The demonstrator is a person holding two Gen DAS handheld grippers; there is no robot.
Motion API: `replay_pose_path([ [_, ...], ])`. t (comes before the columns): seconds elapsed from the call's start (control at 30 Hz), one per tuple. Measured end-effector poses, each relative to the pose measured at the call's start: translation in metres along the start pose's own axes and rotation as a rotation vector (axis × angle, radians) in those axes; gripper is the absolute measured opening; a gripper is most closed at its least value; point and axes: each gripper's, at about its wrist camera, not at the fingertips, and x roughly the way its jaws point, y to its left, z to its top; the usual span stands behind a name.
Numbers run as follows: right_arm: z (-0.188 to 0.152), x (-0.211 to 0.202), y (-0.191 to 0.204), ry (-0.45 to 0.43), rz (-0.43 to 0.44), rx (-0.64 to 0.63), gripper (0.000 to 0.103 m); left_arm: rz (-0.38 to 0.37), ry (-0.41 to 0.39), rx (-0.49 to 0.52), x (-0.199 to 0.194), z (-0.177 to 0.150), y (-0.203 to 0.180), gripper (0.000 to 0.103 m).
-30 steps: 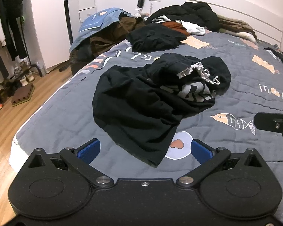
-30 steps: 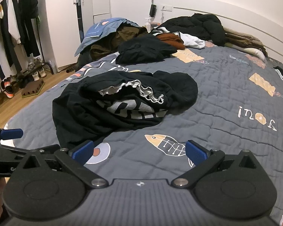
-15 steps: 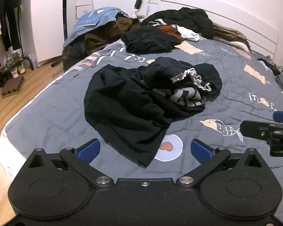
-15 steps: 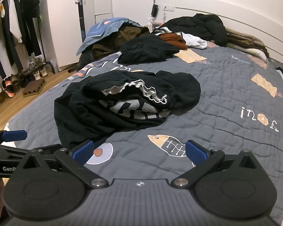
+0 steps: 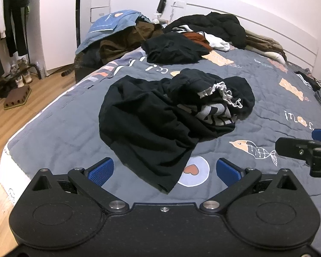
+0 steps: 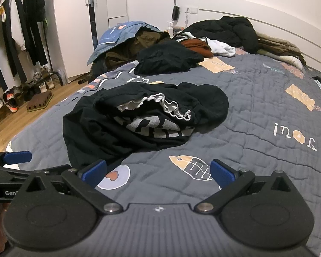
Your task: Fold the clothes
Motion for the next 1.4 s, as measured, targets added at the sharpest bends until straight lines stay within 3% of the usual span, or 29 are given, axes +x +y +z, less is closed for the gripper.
replay_pose_path([
  [0.4, 0.002, 0.001, 0.000, 0.006, -0.004, 0.003, 0.103, 0.046, -0.028, 0.069, -0.004, 0.000, -0.007, 0.103],
  [0.67, 0.001, 0.005, -0.006, 0.007, -0.004, 0.048, 0.103, 0.041, -0.014, 0.016, -0.003, 0.004, 0.002, 0.103],
  [1.2, 0.009, 0.021, -0.009, -0.001, 0.028, 0.059, 0.103, 0.037, -0.024, 0.074, -0.002, 0.001, -0.001, 0.103],
  [1.4, 0.015, 0.036, -0.008, -0.011, 0.006, 0.024, 0.103, 0.008, -0.024, 0.035, -0.001, 0.002, 0.007, 0.103],
])
